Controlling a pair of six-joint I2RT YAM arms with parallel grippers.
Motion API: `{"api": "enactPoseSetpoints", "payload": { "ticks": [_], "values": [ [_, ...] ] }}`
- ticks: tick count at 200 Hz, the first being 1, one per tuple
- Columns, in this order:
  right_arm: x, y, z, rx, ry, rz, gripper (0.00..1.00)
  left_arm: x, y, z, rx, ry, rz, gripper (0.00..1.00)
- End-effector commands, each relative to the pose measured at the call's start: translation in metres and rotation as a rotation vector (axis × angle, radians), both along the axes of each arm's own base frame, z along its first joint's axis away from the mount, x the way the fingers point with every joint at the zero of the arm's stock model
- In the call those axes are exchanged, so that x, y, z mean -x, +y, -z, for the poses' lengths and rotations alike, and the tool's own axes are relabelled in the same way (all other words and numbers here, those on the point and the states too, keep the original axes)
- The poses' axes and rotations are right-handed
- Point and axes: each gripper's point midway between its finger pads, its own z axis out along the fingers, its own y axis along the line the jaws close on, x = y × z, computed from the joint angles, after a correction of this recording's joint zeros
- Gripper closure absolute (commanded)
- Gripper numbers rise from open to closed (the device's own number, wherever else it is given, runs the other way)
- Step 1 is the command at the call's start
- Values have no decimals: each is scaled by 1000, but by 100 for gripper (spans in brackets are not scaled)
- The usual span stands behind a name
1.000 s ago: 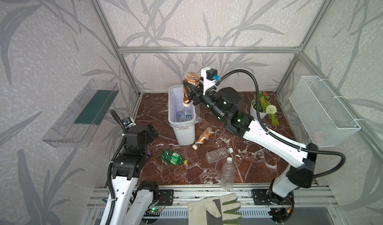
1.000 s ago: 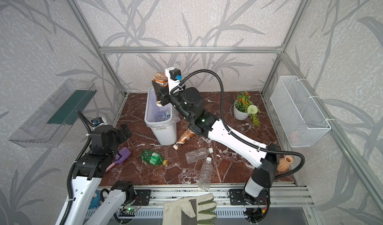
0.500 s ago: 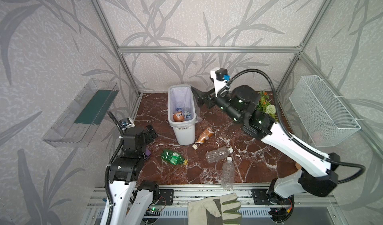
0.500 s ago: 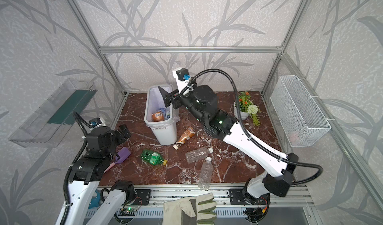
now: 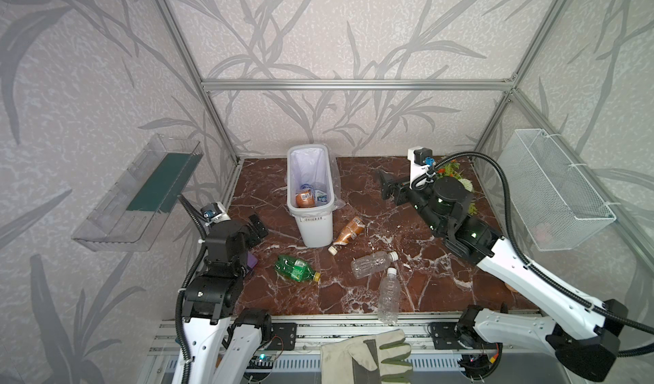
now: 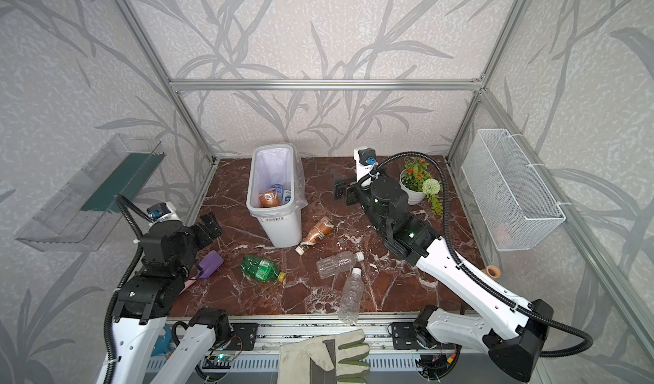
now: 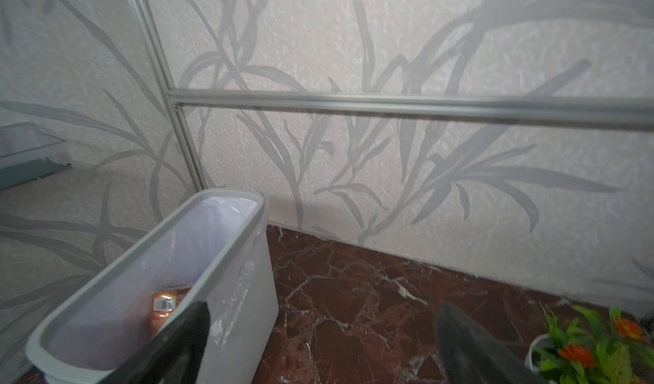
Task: Throw the plastic bottles in the bin
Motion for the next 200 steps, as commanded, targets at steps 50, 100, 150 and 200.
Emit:
{"api": "enactPoseSetpoints", "payload": {
  "ticks": [50, 100, 150, 200],
  "values": [
    [-22, 28, 170, -269, 585, 40, 0, 3, 5, 5, -15, 4, -26, 1],
    [-26, 68, 264, -286, 845, 50, 4, 9, 10, 8, -32, 1, -45, 1],
    [-27, 95, 314, -300, 978, 71, 7, 11, 11, 14, -47, 19, -47, 1],
    [-30, 115, 339, -289, 1029, 71, 7, 13, 12, 16, -55, 24, -52, 1]
  ]
}}
